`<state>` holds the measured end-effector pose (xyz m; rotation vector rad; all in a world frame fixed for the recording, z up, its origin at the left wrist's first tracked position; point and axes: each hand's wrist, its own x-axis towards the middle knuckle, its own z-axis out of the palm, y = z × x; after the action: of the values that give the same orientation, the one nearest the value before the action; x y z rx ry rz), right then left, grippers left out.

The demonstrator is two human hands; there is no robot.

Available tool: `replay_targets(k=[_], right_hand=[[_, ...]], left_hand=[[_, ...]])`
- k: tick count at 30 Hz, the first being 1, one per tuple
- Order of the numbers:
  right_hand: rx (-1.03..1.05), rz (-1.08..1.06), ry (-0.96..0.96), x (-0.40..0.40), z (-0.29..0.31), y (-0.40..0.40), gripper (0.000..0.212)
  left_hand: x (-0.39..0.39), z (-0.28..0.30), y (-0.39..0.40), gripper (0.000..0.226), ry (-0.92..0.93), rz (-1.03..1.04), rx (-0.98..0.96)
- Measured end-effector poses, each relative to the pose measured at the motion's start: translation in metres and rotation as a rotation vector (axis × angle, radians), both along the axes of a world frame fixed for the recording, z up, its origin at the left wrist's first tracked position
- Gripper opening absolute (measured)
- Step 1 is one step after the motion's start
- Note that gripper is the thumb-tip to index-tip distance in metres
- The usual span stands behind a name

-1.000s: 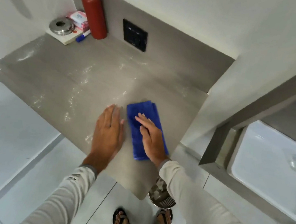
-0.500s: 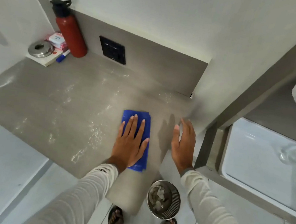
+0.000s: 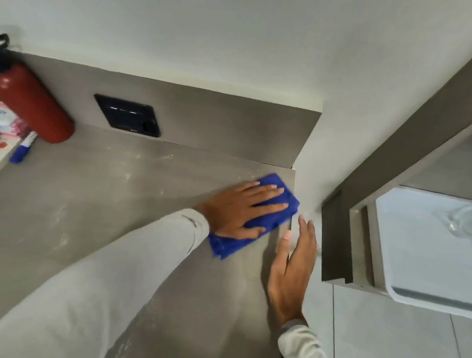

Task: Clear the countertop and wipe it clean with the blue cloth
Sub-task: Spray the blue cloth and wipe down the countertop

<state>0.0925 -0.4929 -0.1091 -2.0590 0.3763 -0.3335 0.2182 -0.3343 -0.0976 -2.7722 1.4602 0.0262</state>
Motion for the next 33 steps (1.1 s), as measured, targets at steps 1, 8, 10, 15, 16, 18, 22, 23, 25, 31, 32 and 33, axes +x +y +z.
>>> replay_targets(k=[1,8,10,15,16,18,22,23,25,31,32,33], right_hand=[[-0.039,0.014,-0.001,0.000,-0.001,0.000,0.059],[-0.262,0.208,-0.002,0.019,0.004,0.006,0.061],[-0.302,0.255,-0.012,0.027,0.009,0.012,0.061],[-0.384,0.318,0.000,0.049,0.018,0.007,0.058],[-0.385,0.328,0.001,0.054,0.019,0.004,0.056],[-0.379,0.350,-0.005,0.064,0.022,-0.002,0.054],[-0.390,0.401,-0.015,0.075,0.029,-0.014,0.046],[-0.390,0.414,-0.014,0.076,0.031,-0.017,0.045],[-0.376,0.441,-0.010,0.080,0.039,-0.023,0.044],[-0.401,0.635,-0.015,0.091,0.061,-0.025,0.047],[-0.429,0.667,-0.022,0.093,0.063,-0.021,0.048],[-0.466,0.696,-0.037,0.095,0.062,-0.017,0.048]], left_hand=[[0.014,0.002,-0.004,0.065,0.001,0.045,0.008],[0.026,-0.006,-0.001,0.066,-0.010,0.290,-0.046],[0.021,-0.007,0.010,0.068,0.007,0.373,-0.058],[-0.001,-0.010,0.066,0.073,0.023,0.658,-0.124],[-0.007,-0.011,0.078,0.076,0.020,0.737,-0.148],[-0.023,-0.014,0.094,0.076,0.033,0.896,-0.203],[-0.069,-0.019,0.061,0.070,0.044,1.149,-0.250],[-0.081,-0.018,0.044,0.069,0.044,1.184,-0.247],[-0.104,-0.017,0.007,0.068,0.052,1.213,-0.244],[-0.171,-0.016,-0.074,0.059,0.045,0.987,-0.234],[-0.178,-0.017,-0.071,0.057,0.022,0.908,-0.236],[-0.186,-0.019,-0.064,0.055,-0.002,0.823,-0.231]])
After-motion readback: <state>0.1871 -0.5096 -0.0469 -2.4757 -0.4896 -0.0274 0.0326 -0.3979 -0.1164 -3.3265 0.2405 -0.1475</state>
